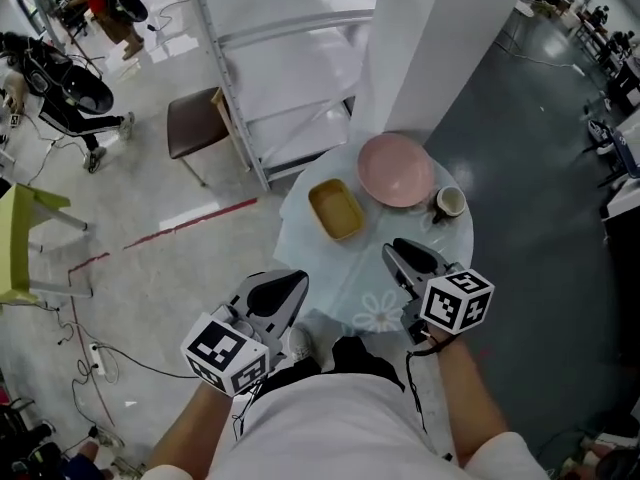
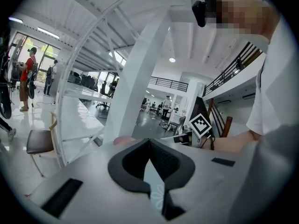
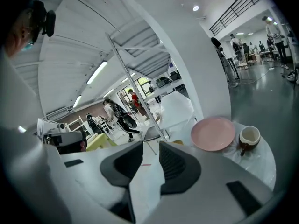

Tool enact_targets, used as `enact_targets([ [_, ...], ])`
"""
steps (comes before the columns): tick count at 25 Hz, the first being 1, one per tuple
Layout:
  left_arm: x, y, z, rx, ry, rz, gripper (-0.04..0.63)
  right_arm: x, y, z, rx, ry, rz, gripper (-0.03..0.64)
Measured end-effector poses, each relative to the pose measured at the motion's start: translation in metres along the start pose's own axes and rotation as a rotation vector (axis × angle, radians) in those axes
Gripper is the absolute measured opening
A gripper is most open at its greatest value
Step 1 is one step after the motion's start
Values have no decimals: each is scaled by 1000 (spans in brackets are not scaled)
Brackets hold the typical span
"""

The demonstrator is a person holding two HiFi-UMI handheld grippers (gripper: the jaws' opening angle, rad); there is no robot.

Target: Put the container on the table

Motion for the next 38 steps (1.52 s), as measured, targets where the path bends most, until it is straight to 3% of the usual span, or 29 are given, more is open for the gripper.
enact_targets([
  [10, 12, -19, 13, 35, -12, -67, 20, -39, 35, 30, -13, -119, 66, 69],
  [22, 14, -24, 16, 35, -16, -76, 20, -54, 58, 33, -83, -108, 136, 49],
  [38, 28, -17, 14, 35, 2, -91, 20, -55, 52, 36, -117, -116, 122, 29],
])
Point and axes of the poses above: the fingertips, and each gripper's own axes: x forward along the fingers, y to its left, z out of its top, the point moved 5 cm from there along -x, backward along the fingers, and after that the axes turned 8 degrees about -y, right-handed, at the moved point
